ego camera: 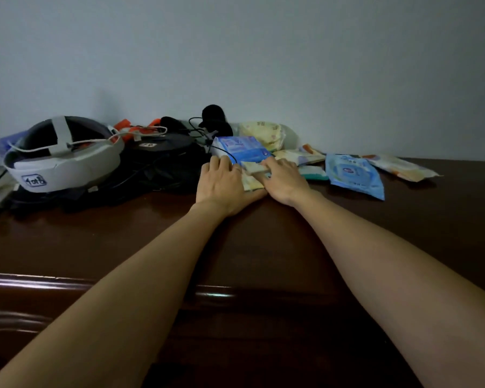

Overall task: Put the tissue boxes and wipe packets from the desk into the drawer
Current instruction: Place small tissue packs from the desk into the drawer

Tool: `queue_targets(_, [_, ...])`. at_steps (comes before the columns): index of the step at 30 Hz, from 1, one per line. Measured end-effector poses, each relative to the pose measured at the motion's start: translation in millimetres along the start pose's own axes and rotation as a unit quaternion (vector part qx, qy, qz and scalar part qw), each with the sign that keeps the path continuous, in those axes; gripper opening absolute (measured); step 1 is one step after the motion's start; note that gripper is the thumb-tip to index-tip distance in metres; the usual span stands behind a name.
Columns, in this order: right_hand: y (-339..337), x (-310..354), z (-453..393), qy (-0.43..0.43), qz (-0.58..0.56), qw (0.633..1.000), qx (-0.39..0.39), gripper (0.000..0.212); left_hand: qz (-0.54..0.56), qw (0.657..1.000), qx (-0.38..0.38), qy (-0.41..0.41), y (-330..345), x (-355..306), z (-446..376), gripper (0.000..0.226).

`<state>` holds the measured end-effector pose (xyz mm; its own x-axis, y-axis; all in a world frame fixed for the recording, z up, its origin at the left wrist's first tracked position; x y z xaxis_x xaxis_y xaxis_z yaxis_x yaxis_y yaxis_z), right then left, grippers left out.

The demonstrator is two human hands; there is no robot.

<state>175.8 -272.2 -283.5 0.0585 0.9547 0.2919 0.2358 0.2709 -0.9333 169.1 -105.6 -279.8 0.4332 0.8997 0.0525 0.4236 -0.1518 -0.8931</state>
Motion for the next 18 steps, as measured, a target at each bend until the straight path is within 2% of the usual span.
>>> queue_targets(3, [-12,0,30,-0.014,0.005,1.000,0.003,0.042,-0.024,0.999,0.007,0.030,-13,-6,18,0.103])
queue_targets(7, [-24,7,80,-0.041,0.052,0.998,-0.011,0.035,0.032,0.997,0.059,0.043,-28,-7,54,0.103])
queue_targets(10, [-31,10,121,-0.048,0.023,0.999,0.004,0.033,0.055,0.993,0.101,0.041,-43,-8,84,0.104])
queue_targets(15, [-44,17,182,-0.086,-0.021,0.996,0.006,0.025,0.071,0.995,0.058,0.028,-65,-5,134,0.113])
queue_targets(18, [-49,21,209,-0.104,-0.033,0.994,-0.028,0.022,0.132,0.987,0.087,0.015,-72,-4,159,0.101])
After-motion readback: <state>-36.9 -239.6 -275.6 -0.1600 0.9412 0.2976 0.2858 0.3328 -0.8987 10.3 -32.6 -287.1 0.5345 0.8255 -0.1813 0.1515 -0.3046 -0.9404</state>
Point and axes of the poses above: each hand's wrist, its own z-axis away from the middle knuckle, its own y-axis out of the palm, x = y × z, the point moved 3 cm from there along -z, towards the middle knuckle, and after that the axes turned 4 degrees about x, right-handed, at the moved point
